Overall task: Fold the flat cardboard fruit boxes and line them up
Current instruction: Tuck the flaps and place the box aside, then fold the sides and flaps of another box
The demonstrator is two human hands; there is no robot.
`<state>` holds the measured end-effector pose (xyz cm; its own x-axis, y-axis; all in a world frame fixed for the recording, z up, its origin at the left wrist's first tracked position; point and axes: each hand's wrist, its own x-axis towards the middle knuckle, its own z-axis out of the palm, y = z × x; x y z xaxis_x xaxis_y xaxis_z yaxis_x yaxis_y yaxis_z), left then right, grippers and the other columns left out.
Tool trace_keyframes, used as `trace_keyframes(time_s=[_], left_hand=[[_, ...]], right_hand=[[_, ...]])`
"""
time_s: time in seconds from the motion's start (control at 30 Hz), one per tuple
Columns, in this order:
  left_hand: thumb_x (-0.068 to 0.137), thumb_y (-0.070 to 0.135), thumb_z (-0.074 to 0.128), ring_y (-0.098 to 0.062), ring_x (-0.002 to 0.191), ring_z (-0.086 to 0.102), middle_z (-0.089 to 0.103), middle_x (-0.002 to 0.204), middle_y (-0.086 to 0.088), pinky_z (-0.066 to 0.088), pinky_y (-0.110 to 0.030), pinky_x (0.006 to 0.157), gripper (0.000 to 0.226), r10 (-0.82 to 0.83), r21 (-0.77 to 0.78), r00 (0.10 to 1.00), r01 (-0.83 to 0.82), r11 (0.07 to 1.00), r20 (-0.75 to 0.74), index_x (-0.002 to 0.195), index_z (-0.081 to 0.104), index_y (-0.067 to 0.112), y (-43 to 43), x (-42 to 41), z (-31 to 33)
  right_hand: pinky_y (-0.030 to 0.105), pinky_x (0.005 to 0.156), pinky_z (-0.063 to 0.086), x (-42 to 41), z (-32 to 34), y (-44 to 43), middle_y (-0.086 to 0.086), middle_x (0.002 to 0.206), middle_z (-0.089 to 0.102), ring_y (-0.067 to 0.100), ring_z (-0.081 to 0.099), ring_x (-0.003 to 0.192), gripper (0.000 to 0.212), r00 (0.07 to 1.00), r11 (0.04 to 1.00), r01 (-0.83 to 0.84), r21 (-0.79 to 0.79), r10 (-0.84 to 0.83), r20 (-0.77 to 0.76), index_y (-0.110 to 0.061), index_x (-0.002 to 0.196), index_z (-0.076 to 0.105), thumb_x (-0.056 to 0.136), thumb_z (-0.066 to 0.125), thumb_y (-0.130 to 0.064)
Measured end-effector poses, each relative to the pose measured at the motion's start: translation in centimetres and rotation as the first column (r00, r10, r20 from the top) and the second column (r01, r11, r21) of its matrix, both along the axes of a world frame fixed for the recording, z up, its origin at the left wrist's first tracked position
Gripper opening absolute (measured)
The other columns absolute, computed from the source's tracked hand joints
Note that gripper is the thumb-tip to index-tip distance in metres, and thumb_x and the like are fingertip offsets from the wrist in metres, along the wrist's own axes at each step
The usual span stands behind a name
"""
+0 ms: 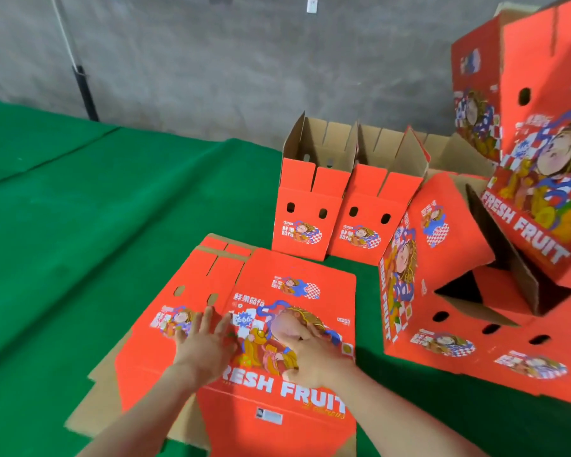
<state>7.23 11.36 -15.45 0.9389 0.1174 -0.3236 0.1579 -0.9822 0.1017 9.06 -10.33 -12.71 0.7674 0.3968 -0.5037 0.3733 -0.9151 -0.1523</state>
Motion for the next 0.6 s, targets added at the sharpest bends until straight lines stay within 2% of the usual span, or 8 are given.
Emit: trace_keyframes(time_s=[0.07, 0.13, 0.17, 0.23, 0.33, 0.43, 0.53, 0.6], left_hand=[[0.091, 0.058, 0.034, -0.026, 0.145, 0.009, 0.005, 0.159, -0.004, 0.021, -0.054, 0.111, 0.066, -0.002, 0.027, 1.0, 0.002, 1.0, 0.021, 0.15, 0.011, 0.037, -0.5, -3.3, -0.3], [0.086, 0.06, 0.042, -0.024, 0.137, 0.029, 0.028, 0.148, -0.004, 0.031, -0.047, 0.106, 0.064, 0.019, 0.024, 0.993, -0.022, 0.999, 0.114, 0.144, 0.026, 0.039, 0.2, -5.8, 0.0], [0.084, 0.06, 0.046, -0.023, 0.131, 0.038, 0.035, 0.14, -0.003, 0.034, -0.044, 0.103, 0.061, 0.086, -0.009, 0.98, -0.086, 0.996, 0.179, 0.139, 0.034, 0.038, 1.1, -6.6, 0.3], [0.081, 0.06, 0.054, -0.027, 0.132, 0.037, 0.035, 0.14, -0.006, 0.033, -0.048, 0.105, 0.066, 0.304, -0.088, 0.929, -0.292, 0.952, 0.21, 0.137, 0.037, 0.03, 3.6, -7.5, 0.9], [0.076, 0.062, 0.064, -0.031, 0.136, 0.029, 0.033, 0.145, -0.01, 0.032, -0.052, 0.104, 0.082, 0.491, -0.203, 0.869, -0.471, 0.858, 0.056, 0.138, 0.034, 0.016, 6.4, -7.6, 1.4], [0.078, 0.053, 0.068, -0.034, 0.13, 0.037, 0.045, 0.137, -0.016, 0.036, -0.047, 0.105, 0.074, 0.497, -0.289, 0.867, -0.467, 0.835, 0.034, 0.133, 0.043, 0.01, 6.7, -7.7, 1.5], [0.074, 0.054, 0.067, -0.034, 0.121, 0.048, 0.058, 0.126, -0.015, 0.04, -0.041, 0.102, 0.062, 0.496, -0.316, 0.868, -0.463, 0.828, 0.03, 0.121, 0.058, 0.014, 6.6, -8.3, 2.3], [0.058, 0.055, 0.062, -0.034, 0.103, 0.061, 0.069, 0.102, -0.016, 0.046, -0.039, 0.094, 0.058, 0.555, -0.438, 0.831, -0.481, 0.76, 0.05, 0.099, 0.064, 0.013, 6.5, -8.9, 3.6]], right_hand=[[0.048, 0.117, 0.012, -2.1, 0.2, -0.7, -0.009, 0.158, -0.018, 0.026, -0.011, 0.147, 0.078, 1.0, 0.999, -0.019, 0.03, 0.019, -0.02, -0.044, 0.15, 0.006, 0.09, 0.056, -0.041], [0.045, 0.118, 0.012, -4.8, -0.2, -1.6, -0.011, 0.159, -0.01, 0.022, -0.005, 0.147, 0.073, 1.0, 0.998, -0.006, 0.066, 0.006, 0.005, -0.042, 0.149, 0.016, 0.088, 0.057, -0.042], [0.043, 0.117, 0.011, -6.1, -0.5, -2.1, -0.009, 0.159, -0.002, 0.02, 0.0, 0.146, 0.071, 0.996, 0.995, 0.047, 0.091, -0.053, 0.066, -0.039, 0.149, 0.021, 0.088, 0.056, -0.044], [0.041, 0.117, 0.01, -8.3, -1.2, -3.3, 0.001, 0.158, 0.005, 0.022, 0.004, 0.146, 0.07, 0.933, 0.953, 0.28, 0.115, -0.299, 0.199, -0.027, 0.148, 0.021, 0.089, 0.054, -0.046], [0.046, 0.116, 0.017, -10.0, -1.3, -4.3, 0.013, 0.158, 0.008, 0.029, 0.009, 0.146, 0.078, 0.751, 0.757, 0.635, 0.155, -0.652, 0.104, -0.014, 0.15, 0.012, 0.092, 0.053, -0.045], [0.035, 0.106, 0.038, -9.9, -0.6, -4.1, 0.015, 0.141, 0.042, 0.028, 0.041, 0.131, 0.065, 0.608, 0.579, 0.73, 0.364, -0.793, 0.042, -0.006, 0.142, 0.028, 0.091, 0.06, -0.029], [0.034, 0.093, 0.046, -9.4, 1.0, -4.1, 0.022, 0.129, 0.052, 0.034, 0.055, 0.114, 0.05, 0.378, 0.264, 0.786, 0.558, -0.921, -0.097, 0.001, 0.133, 0.043, 0.09, 0.061, -0.015], [0.034, 0.088, 0.049, -9.2, 2.3, -4.6, 0.02, 0.12, 0.06, 0.033, 0.061, 0.106, 0.033, 0.331, 0.172, 0.757, 0.631, -0.933, -0.143, 0.001, 0.121, 0.058, 0.091, 0.06, -0.014]])
